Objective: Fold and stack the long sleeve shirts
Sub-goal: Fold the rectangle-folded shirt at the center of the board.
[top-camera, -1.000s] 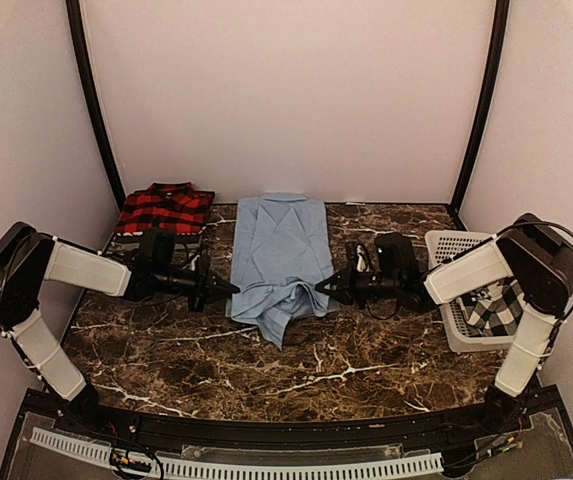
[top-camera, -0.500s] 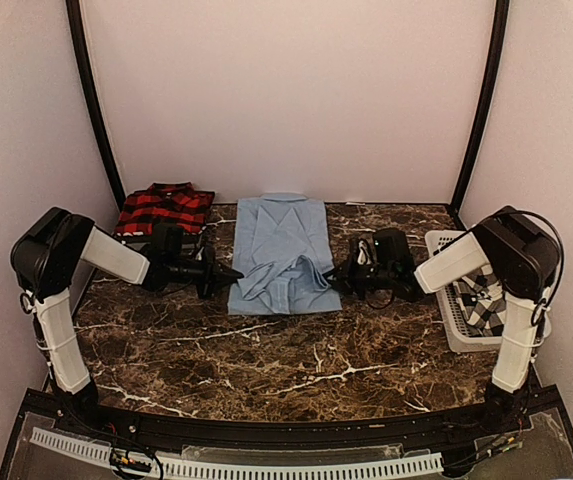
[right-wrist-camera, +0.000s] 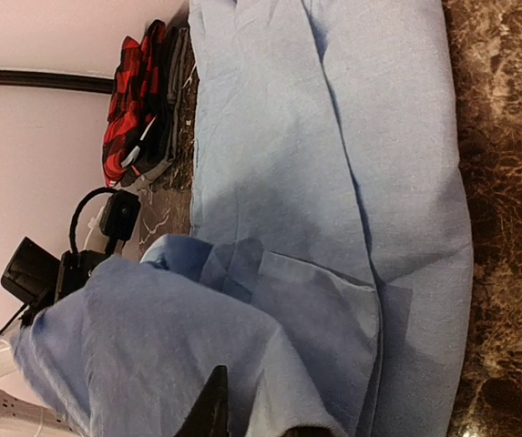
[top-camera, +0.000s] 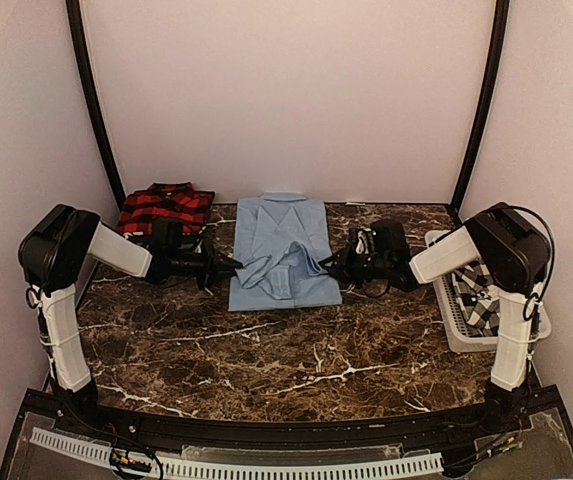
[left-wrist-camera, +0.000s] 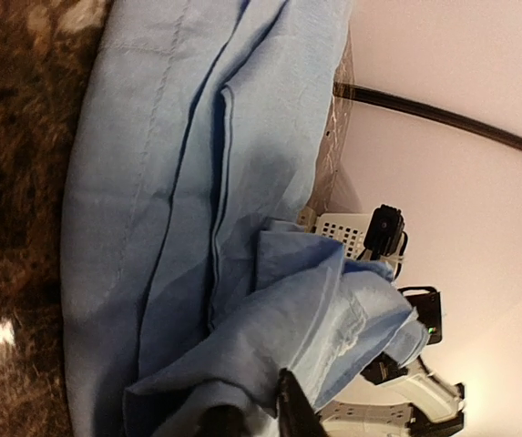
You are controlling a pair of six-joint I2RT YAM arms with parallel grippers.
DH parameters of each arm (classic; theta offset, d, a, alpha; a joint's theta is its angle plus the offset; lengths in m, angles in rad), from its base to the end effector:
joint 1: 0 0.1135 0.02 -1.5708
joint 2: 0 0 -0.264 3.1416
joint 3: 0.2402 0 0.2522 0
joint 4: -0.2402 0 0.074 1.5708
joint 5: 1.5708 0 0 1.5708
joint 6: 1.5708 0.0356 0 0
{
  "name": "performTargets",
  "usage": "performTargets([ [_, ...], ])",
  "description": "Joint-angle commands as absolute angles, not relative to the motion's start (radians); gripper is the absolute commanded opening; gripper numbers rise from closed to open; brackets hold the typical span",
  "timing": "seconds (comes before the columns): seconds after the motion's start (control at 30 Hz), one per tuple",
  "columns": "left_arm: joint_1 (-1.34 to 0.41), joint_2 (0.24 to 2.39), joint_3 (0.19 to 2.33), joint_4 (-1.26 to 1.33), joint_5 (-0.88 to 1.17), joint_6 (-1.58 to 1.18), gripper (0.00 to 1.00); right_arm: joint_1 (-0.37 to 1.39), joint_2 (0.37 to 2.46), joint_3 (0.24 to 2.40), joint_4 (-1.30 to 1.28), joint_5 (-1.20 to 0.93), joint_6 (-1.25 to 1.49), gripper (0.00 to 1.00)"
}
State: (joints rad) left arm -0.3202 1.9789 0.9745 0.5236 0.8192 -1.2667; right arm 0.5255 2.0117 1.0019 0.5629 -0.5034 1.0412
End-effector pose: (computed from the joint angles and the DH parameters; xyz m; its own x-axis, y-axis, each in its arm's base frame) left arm 0.3658 -0.1487 0.1358 -0.9231 -0.3802 0.0569 -0.1704 0.2719 -0.9471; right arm 0.3449 0.2198 0.1313 -0.8929 0.3561 -0.2756 -0.0895 0.4597 0.8836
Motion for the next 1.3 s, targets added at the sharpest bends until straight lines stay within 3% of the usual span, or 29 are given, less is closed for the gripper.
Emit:
performTargets([
  [0.0,-0.306,1.99,1.035,0.482,0.818,-1.203,0.28,0.502,2.009,1.02,0.557,-0.509,1.025,0.27],
  [0.1,-0.299,1.978,1.06,0.422,0.816,-1.17,0.51,0.482,1.974,1.016,0.523,-0.502,1.0,0.44],
  [0.23,-0.279,1.938,1.098,0.331,0.785,-1.096,0.69,0.458,1.9,1.035,0.421,-0.469,0.927,0.58],
  [0.37,-0.263,1.89,1.124,0.273,0.76,-1.019,0.79,0.451,1.835,1.059,0.312,-0.415,0.849,0.64],
  [0.5,-0.262,1.857,1.141,0.224,0.743,-0.965,0.84,0.467,1.798,1.08,0.241,-0.378,0.781,0.65],
  [0.7,-0.271,1.775,1.104,0.126,0.694,-0.874,0.79,0.521,1.774,1.112,0.145,-0.331,0.682,0.55],
  [0.87,-0.319,1.683,1.029,0.037,0.63,-0.805,0.49,0.575,1.742,1.094,0.149,-0.302,0.646,0.45],
  [0.97,-0.368,1.633,0.974,0.04,0.59,-0.799,0.41,0.594,1.712,1.056,0.213,-0.283,0.659,0.41],
  [1.27,-0.456,1.783,1.116,0.096,0.607,-0.803,0.33,0.624,1.845,1.159,0.229,-0.297,0.659,0.35],
])
